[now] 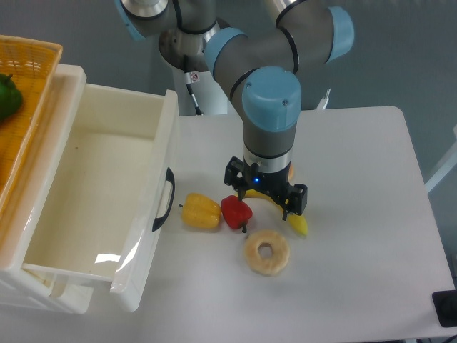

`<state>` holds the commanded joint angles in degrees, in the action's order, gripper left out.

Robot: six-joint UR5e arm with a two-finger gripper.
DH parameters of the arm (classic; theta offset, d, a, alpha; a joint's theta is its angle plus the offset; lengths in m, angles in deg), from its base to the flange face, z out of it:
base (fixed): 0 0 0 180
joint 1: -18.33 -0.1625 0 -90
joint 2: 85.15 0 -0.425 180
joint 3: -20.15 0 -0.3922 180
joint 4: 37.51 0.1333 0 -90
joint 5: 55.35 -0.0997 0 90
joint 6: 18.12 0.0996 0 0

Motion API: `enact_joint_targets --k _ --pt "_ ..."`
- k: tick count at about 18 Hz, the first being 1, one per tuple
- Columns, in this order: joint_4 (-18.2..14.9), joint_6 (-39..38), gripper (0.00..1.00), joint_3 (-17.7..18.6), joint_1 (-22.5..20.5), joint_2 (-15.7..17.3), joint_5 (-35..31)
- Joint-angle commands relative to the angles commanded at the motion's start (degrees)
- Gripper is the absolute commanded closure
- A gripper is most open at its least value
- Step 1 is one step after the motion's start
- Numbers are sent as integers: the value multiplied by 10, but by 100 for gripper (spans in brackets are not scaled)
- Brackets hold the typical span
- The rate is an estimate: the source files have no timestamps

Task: Pick up the donuts
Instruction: 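Move the gripper from the banana over to the beige donut, then lower the open gripper around the donut's rim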

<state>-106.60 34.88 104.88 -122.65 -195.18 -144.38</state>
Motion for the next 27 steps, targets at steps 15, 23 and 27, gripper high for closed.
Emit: enact_joint_targets --k 15,23,27 --pt "82 -20 0 15 11 -73 8" --pt "105 -40 0 9 5 -95 3" --pt "106 -40 0 1 -4 -105 3"
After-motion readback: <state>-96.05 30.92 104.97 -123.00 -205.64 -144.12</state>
